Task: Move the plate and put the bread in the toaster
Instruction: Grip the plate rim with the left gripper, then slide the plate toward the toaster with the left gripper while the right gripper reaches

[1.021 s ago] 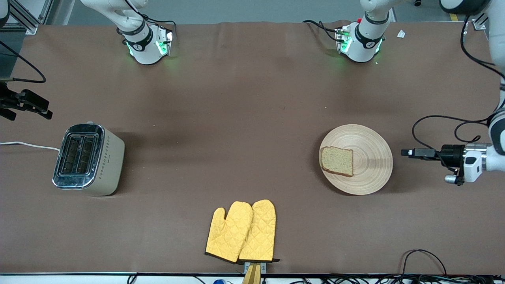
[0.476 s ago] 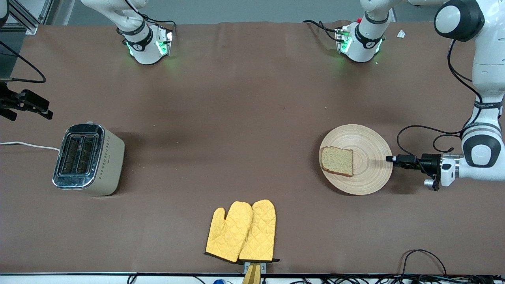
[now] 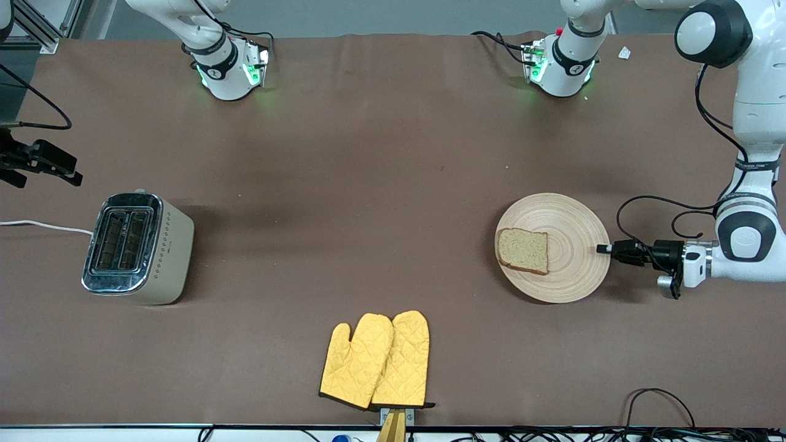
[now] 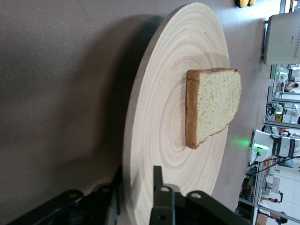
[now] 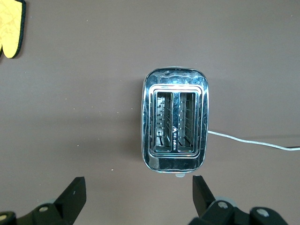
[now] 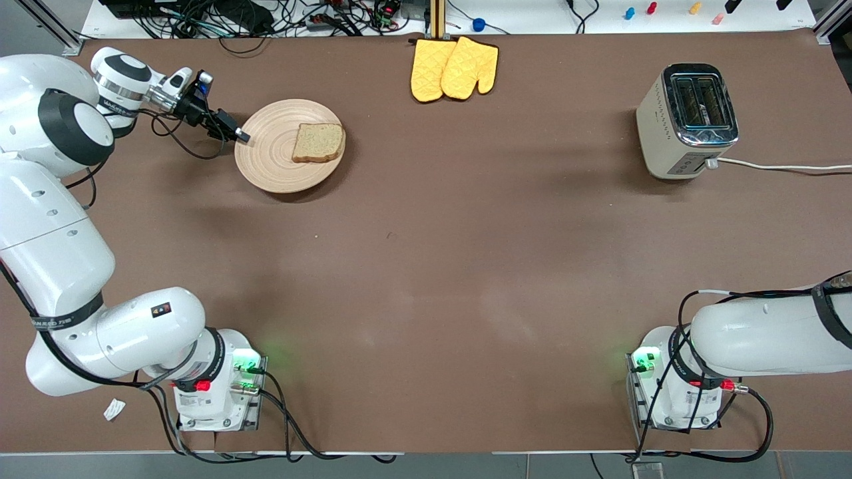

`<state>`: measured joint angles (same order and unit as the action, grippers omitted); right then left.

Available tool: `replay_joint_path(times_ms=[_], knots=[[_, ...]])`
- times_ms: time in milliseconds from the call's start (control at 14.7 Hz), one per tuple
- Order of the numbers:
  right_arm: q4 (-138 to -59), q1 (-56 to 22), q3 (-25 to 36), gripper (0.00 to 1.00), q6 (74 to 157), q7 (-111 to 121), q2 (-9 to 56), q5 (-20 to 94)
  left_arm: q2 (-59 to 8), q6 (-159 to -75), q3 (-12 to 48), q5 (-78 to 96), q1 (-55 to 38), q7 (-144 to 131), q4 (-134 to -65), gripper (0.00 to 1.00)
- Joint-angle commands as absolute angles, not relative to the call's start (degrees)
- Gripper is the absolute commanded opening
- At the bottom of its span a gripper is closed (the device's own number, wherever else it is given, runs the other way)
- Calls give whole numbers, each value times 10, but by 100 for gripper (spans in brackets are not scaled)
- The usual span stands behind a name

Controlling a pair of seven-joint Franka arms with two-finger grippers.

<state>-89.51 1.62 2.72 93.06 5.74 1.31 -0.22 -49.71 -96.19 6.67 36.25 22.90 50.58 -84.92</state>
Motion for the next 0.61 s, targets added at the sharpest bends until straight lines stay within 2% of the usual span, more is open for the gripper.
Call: replay_joint_path(times_ms=[0, 204, 408, 545], knots=[[-900, 20, 27, 100, 933, 57, 10, 8, -502, -960, 71, 371, 231, 542, -841, 0], [-901, 20, 27, 100, 932, 57, 10, 8, -483, -952, 106, 372, 233, 556, -839, 0], [-901, 20, 27, 100, 933, 57, 11, 8, -478, -954, 199, 382, 232, 457, -816, 0], [-900, 20, 27, 100, 933, 57, 11, 8, -482, -994, 247, 422, 207, 370, -816, 0]])
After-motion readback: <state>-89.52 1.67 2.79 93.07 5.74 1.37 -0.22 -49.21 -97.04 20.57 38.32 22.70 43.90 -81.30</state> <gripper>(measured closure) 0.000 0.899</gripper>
